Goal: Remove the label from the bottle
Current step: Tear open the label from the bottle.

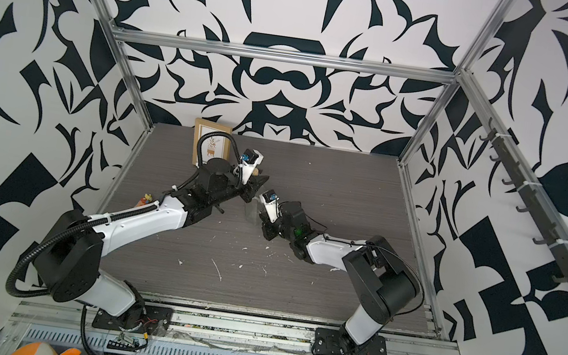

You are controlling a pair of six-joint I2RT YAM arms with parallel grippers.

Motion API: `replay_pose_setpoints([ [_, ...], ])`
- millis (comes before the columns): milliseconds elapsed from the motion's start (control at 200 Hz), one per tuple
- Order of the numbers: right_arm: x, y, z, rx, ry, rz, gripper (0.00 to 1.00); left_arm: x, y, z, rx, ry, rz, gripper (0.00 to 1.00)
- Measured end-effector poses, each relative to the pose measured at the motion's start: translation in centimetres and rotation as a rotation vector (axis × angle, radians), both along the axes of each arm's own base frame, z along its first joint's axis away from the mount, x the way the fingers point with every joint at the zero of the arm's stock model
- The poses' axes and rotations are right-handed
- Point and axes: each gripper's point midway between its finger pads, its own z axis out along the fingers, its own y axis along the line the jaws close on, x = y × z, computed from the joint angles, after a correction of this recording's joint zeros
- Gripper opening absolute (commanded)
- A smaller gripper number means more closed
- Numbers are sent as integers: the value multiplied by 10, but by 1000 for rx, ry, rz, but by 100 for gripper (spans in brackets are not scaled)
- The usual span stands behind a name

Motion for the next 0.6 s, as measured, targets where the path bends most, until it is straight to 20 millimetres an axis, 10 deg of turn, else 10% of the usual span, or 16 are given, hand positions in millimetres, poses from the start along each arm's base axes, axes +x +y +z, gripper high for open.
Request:
replay_pose_setpoints([
  [600, 9, -8, 0, -26, -22, -61, 0, -4, -3, 0, 8, -9, -49, 0],
])
